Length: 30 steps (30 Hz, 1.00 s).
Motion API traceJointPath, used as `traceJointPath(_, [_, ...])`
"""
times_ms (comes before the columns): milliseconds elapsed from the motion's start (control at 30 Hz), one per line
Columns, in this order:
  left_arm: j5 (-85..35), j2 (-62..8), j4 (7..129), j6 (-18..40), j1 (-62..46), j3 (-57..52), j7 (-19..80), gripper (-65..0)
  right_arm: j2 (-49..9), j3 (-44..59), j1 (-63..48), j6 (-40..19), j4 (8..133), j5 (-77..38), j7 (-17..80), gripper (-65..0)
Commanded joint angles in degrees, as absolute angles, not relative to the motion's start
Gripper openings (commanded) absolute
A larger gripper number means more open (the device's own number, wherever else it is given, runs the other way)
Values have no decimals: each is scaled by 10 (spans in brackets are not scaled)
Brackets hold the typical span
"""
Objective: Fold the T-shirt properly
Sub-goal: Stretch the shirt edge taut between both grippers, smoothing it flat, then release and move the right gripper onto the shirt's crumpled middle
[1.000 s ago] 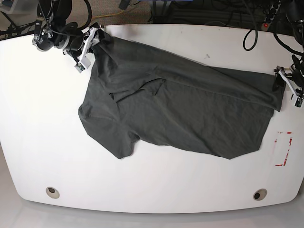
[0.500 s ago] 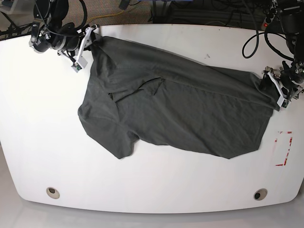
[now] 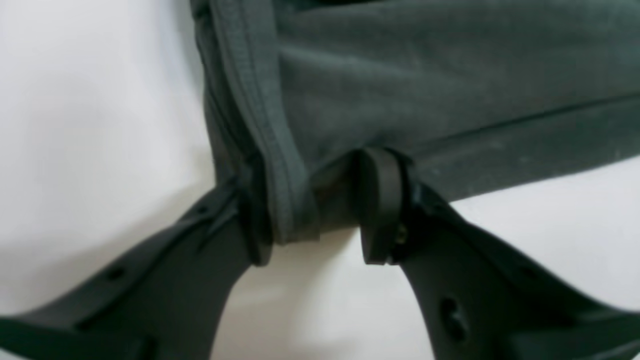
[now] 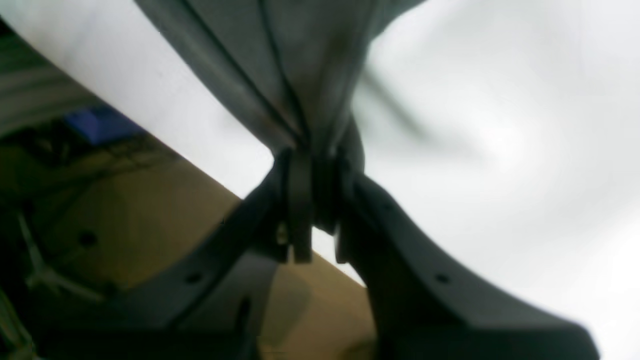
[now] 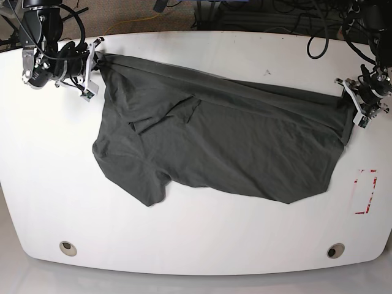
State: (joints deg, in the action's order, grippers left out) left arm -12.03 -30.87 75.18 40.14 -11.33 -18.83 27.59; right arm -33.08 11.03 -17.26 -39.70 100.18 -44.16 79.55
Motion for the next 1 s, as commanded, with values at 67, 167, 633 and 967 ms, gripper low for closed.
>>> traceJointPath(67, [-100,-320,801,400,-181,-231,299,-417,-364,110,-167,-400,1009,-444,799,-601])
traceJointPath(167, [-101,-320,832,400,-227,-249,299,-417,-365,110,-167,-400,1009,-444,800,-601])
traceJointPath(633, [-117,-308,947,400,-306,-313,381,-140,-373,156,-182,-400,1067,-494,800,-257])
traceJointPath(967, [-189,-298,1033,400,-300,-348,427,-139,-293,240,-128,-400,1123,-538,800,-257])
